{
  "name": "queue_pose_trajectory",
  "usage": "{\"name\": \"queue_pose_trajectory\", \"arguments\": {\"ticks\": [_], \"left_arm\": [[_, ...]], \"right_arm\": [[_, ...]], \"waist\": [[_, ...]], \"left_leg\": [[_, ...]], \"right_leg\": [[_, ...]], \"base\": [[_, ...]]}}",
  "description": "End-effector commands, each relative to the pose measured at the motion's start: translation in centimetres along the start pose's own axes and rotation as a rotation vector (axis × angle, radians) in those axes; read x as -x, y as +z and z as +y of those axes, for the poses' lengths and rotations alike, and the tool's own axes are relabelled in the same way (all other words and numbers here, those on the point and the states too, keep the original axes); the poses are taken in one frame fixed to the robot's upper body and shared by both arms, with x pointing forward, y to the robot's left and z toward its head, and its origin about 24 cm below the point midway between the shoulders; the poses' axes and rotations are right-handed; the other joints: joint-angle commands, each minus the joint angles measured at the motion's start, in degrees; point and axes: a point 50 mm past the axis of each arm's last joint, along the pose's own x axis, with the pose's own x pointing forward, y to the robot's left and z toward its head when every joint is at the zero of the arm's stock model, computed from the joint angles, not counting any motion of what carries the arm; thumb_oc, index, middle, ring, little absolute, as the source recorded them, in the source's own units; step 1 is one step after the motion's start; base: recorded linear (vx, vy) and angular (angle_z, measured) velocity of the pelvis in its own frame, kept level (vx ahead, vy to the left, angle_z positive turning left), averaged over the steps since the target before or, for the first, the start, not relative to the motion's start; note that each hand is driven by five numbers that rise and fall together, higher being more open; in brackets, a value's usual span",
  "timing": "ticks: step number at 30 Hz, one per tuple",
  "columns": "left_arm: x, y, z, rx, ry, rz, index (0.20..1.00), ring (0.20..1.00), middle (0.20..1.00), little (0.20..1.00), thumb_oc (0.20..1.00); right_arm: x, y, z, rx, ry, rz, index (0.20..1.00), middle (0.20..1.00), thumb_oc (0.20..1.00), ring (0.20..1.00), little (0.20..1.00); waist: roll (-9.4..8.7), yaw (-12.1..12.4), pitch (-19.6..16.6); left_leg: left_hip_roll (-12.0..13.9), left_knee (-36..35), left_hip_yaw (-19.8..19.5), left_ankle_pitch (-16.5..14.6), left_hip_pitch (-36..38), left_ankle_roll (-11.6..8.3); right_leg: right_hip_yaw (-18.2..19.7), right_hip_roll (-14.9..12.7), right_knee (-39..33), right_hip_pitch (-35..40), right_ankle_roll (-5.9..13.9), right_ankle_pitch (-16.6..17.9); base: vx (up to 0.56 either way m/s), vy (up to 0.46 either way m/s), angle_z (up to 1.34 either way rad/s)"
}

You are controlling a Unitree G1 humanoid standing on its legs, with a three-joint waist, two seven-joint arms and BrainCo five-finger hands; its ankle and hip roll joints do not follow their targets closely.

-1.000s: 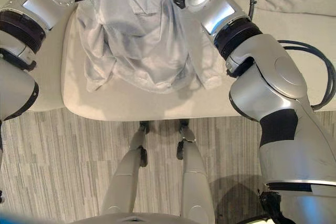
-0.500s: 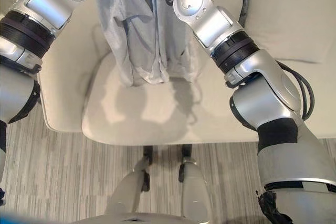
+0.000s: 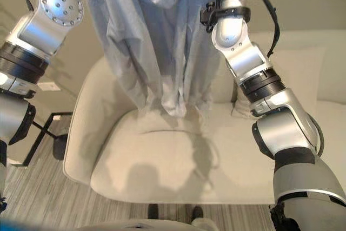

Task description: Hang the clothes on the sofa on the clothes rack.

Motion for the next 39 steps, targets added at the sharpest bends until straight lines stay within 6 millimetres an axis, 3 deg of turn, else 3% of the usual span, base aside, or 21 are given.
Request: {"name": "queue_pose_trajectory", "arguments": {"ticks": [1,5,12,17,19,20,23,24,25,26,27,28,29,30,32,33,35,36,38,39], "left_arm": [[0.9,-2.7,1.2,-0.109,0.028,0.062,0.200,0.200,0.200,0.200,0.200],[2.7,-3.5,1.5,-0.110,0.019,0.084,0.200,0.200,0.200,0.200,0.200],[3.3,-3.7,2.0,-0.098,0.031,0.088,0.200,0.200,0.200,0.200,0.200],[3.1,-3.6,2.4,-0.107,0.038,0.070,0.200,0.200,0.200,0.200,0.200],[3.0,-3.5,2.5,-0.095,0.056,0.066,0.200,0.200,0.200,0.200,0.200],[3.0,-3.5,2.6,-0.095,0.057,0.066,0.200,0.200,0.200,0.200,0.200],[3.3,-3.4,2.1,-0.071,0.073,0.072,0.200,0.200,0.200,0.200,0.200],[3.4,-3.1,1.6,-0.051,0.076,0.071,0.200,0.200,0.200,0.200,0.200],[3.4,-3.1,1.6,-0.050,0.075,0.071,0.200,0.200,0.200,0.200,0.200],[3.2,-2.5,1.0,-0.029,0.065,0.048,0.200,0.200,0.200,0.200,0.200],[3.1,-2.2,0.7,-0.021,0.059,0.041,0.200,0.200,0.200,0.200,0.200],[3.1,-2.2,0.7,-0.021,0.059,0.041,0.200,0.200,0.200,0.200,0.200],[3.0,-1.4,-0.2,0.007,0.036,0.026,0.200,0.200,0.200,0.200,0.200],[2.9,-0.6,-1.4,0.043,0.004,0.011,0.200,0.200,0.200,0.200,0.200],[2.9,0.0,-1.5,0.044,0.000,-0.018,0.200,0.200,0.200,0.200,0.200],[3.2,0.3,-1.4,0.030,-0.003,-0.045,0.200,0.200,0.200,0.200,0.200],[3.3,0.4,-1.6,0.020,-0.023,-0.055,0.200,0.200,0.200,0.200,0.200],[3.3,0.5,-1.6,0.020,-0.022,-0.056,0.200,0.200,0.200,0.200,0.200],[3.5,0.4,-1.8,0.022,-0.041,-0.051,0.200,0.200,0.200,0.200,0.200],[4.3,0.0,-2.2,0.038,-0.060,-0.018,0.200,0.200,0.200,0.200,0.200]], "right_arm": [[1.0,-1.1,-0.4,0.061,0.003,-0.015,0.200,0.200,0.200,0.200,0.200],[1.6,-1.6,-0.1,0.100,0.035,-0.012,0.200,0.200,0.200,0.200,0.200],[1.5,-0.7,1.2,0.114,0.091,-0.056,0.200,0.200,0.200,0.200,0.200],[1.0,0.1,2.0,0.123,0.116,-0.091,0.200,0.200,0.200,0.200,0.200],[0.9,0.5,2.4,0.128,0.128,-0.104,0.200,0.200,0.200,0.200,0.200],[0.9,0.5,2.4,0.128,0.129,-0.104,0.200,0.200,0.200,0.200,0.200],[1.0,0.3,2.3,0.135,0.119,-0.098,0.200,0.200,0.200,0.200,0.200],[1.1,0.1,1.9,0.151,0.104,-0.096,0.200,0.200,0.200,0.200,0.200],[1.1,0.1,1.8,0.152,0.104,-0.096,0.200,0.200,0.200,0.200,0.200],[1.2,0.1,1.4,0.169,0.099,-0.106,0.200,0.200,0.200,0.200,0.200],[1.3,0.1,1.2,0.174,0.103,-0.113,0.200,0.200,0.200,0.200,0.200],[1.3,0.1,1.2,0.174,0.103,-0.113,0.200,0.200,0.200,0.200,0.200],[1.6,-0.4,0.6,0.200,0.097,-0.104,0.200,0.200,0.200,0.200,0.200],[2.3,-1.0,0.4,0.202,0.081,-0.076,0.200,0.200,0.200,0.200,0.200],[2.9,-1.5,0.3,0.191,0.056,-0.045,0.200,0.200,0.200,0.200,0.200],[3.6,-1.8,0.3,0.175,0.036,-0.015,0.200,0.200,0.200,0.200,0.200],[3.7,-1.9,0.4,0.182,0.038,-0.013,0.200,0.200,0.200,0.200,0.200],[3.6,-1.9,0.4,0.182,0.037,-0.014,0.200,0.200,0.200,0.200,0.200],[3.6,-1.7,0.2,0.184,0.030,-0.022,0.200,0.200,0.200,0.200,0.200],[3.7,-2.0,0.2,0.188,0.042,-0.012,0.200,0.200,0.200,0.200,0.200]], "waist": [[-5.03,2.94,-8.07],[-5.77,4.56,-8.85],[-5.54,6.95,-8.47],[-5.73,7.96,-7.19],[-6.81,8.03,-5.70],[-6.77,8.16,-5.60],[-6.91,7.31,-5.20],[-6.28,6.43,-5.36],[-6.21,6.37,-5.42],[-5.47,5.74,-5.52],[-5.13,5.37,-5.63],[-5.14,5.30,-5.63],[-5.27,4.37,-6.09],[-6.40,3.62,-5.36],[-8.01,4.72,-4.12],[-7.82,5.27,-2.98],[-8.23,5.18,-2.55],[-8.39,5.17,-2.49],[-8.39,5.55,-2.32],[-8.20,5.73,-2.30]], "left_leg": [[0.07,0.26,1.11,-4.65,1.51,-1.56],[1.14,0.26,-0.43,-4.34,2.45,-1.90],[0.73,0.26,-1.92,-4.52,2.45,-1.04],[1.60,0.75,-1.66,-4.18,1.64,-1.49],[5.43,3.25,-0.13,-3.65,0.47,-1.81],[5.45,3.36,0.02,-3.80,0.59,-1.81],[11.17,3.54,1.64,-2.22,2.52,-1.68],[14.49,3.90,1.69,0.67,2.61,-3.07],[14.59,3.77,1.55,0.75,2.59,-3.16],[15.90,5.07,-0.73,1.15,2.01,-4.46],[15.54,5.18,-2.13,-0.82,1.96,-5.31],[15.52,5.29,-2.24,-0.86,1.87,-5.30],[13.73,4.34,-2.99,-6.70,2.51,-6.21],[11.01,2.91,-3.05,-9.64,3.18,-5.48],[7.38,0.74,-0.37,-10.14,4.34,-3.68],[5.27,0.26,1.58,-10.09,4.35,-2.32],[2.90,0.26,1.20,-10.17,3.78,-0.79],[2.69,0.26,1.18,-9.96,3.66,-0.73],[0.50,0.26,1.29,-9.40,2.96,0.79],[-1.22,0.26,1.12,-8.79,2.82,2.17]], "right_leg": [[0.50,-3.34,0.78,0.09,5.04,-4.30],[-0.01,-2.24,0.64,1.61,4.36,-5.51],[0.97,-2.25,0.64,1.03,4.58,-5.21],[2.02,-3.16,0.64,0.46,5.40,-3.91],[2.46,-5.99,0.64,-0.19,6.49,-2.96],[2.61,-5.97,0.64,-0.11,6.52,-2.97],[2.70,-9.22,0.74,-1.15,8.16,-2.53],[2.34,-11.36,0.78,-1.60,9.45,-2.14],[2.20,-11.27,0.77,-1.57,9.44,-2.16],[2.08,-13.34,0.74,-1.63,10.84,-1.41],[1.69,-14.64,0.74,-1.62,11.45,-0.73],[1.61,-14.66,0.74,-1.59,11.46,-0.74],[1.06,-17.60,0.72,-1.94,12.75,1.48],[1.10,-20.81,1.16,-3.96,12.75,7.52],[-1.11,-24.02,1.18,-7.58,12.75,15.56],[-3.94,-24.16,2.87,-8.96,12.75,14.64],[-2.32,-21.51,5.92,-8.83,12.09,9.53],[-2.22,-21.73,6.10,-9.04,12.10,9.58],[-1.44,-17.96,9.61,-8.24,10.16,3.34],[-0.70,-13.33,13.99,-7.75,7.98,-1.72]], "base": [[0.01,-0.067,0.07],[-0.01,-0.103,0.03],[-0.04,0.002,0.03],[-0.08,0.121,-0.02],[-0.09,0.240,-0.08],[-0.07,0.246,-0.20],[-0.06,0.389,-0.14],[-0.05,0.463,-0.05],[-0.06,0.712,0.18],[-0.03,0.583,0.44],[-0.04,0.586,0.50],[-0.01,0.599,0.44],[-0.08,0.777,0.44],[-0.14,0.930,0.22],[-0.27,0.681,0.26],[-0.29,0.639,0.26],[-0.17,0.410,-0.53],[-0.09,0.232,-0.51],[-0.11,0.264,0.08],[-0.09,0.262,0.07]]}}
